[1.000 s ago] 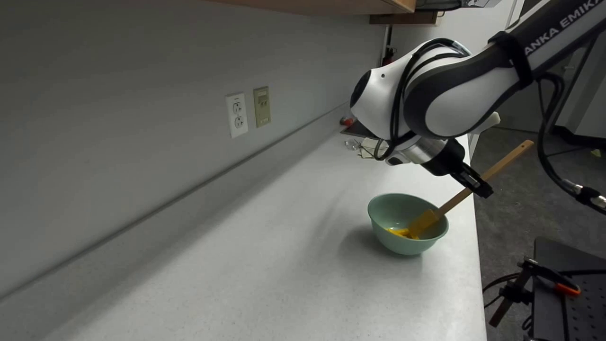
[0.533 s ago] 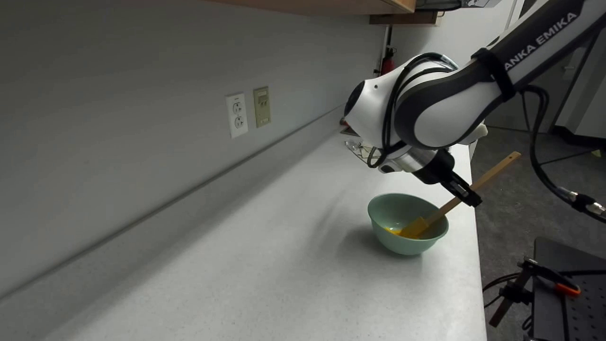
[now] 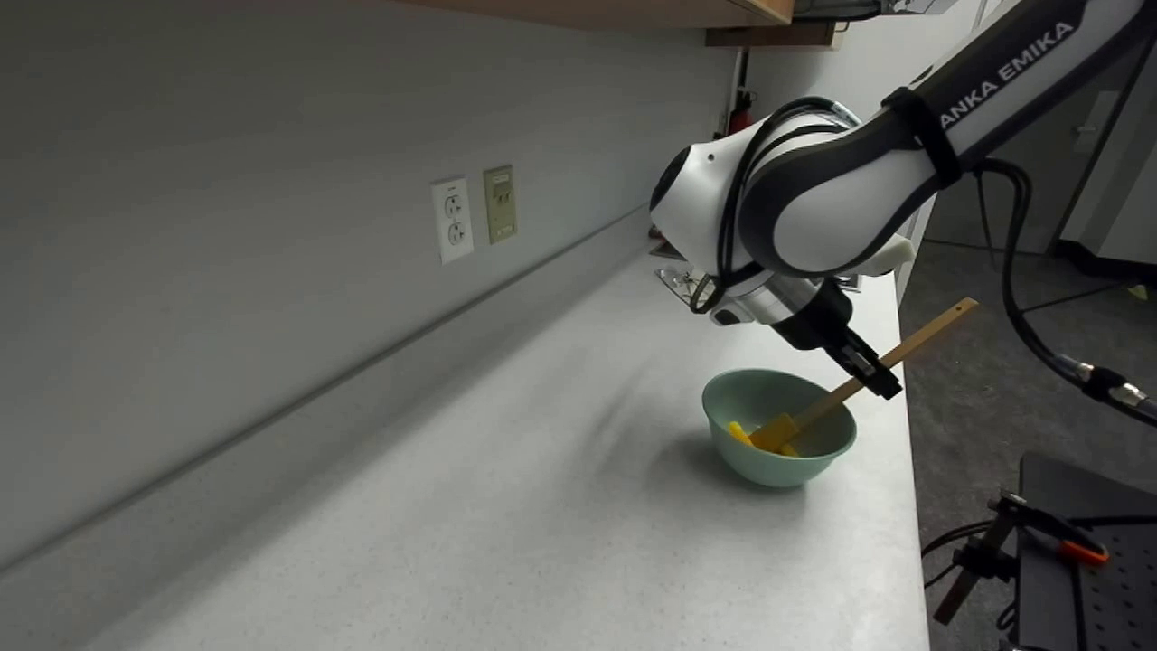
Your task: Mix in the bowl with the spatula
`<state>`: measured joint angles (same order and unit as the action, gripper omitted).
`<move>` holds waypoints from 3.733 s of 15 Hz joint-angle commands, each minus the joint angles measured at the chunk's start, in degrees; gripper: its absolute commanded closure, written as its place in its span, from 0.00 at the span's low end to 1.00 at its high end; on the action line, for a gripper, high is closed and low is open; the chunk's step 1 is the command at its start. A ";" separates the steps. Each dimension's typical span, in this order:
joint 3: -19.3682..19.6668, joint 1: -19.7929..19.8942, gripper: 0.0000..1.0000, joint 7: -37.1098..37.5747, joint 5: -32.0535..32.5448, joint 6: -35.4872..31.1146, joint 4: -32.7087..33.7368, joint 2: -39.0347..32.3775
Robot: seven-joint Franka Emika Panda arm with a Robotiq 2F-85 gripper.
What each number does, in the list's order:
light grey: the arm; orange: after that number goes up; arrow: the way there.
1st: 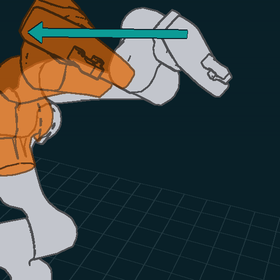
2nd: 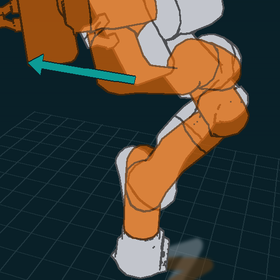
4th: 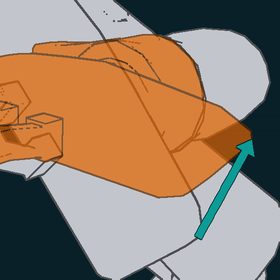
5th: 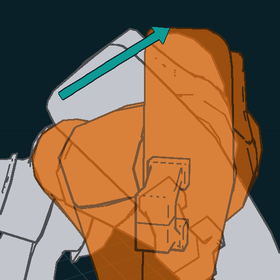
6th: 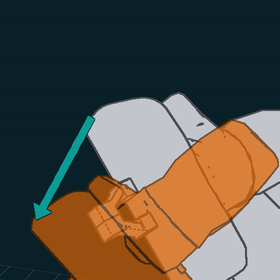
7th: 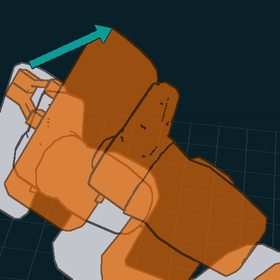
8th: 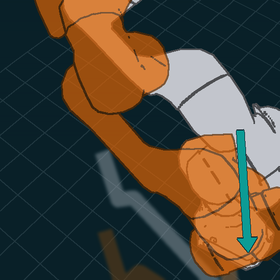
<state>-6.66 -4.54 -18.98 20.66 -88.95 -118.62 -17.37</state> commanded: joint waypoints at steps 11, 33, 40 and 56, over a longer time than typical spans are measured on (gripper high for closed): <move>-0.36 -0.46 0.98 0.00 0.61 0.32 -1.52 6.20; 0.40 0.45 0.98 -0.10 0.30 -5.64 0.27 -0.02; 0.00 0.46 0.98 -1.32 -0.56 -5.84 -2.53 6.56; 0.51 -0.11 0.98 -0.43 0.59 -5.27 -7.97 12.63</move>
<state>-6.31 -4.51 -19.05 20.86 -93.54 -125.17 -5.89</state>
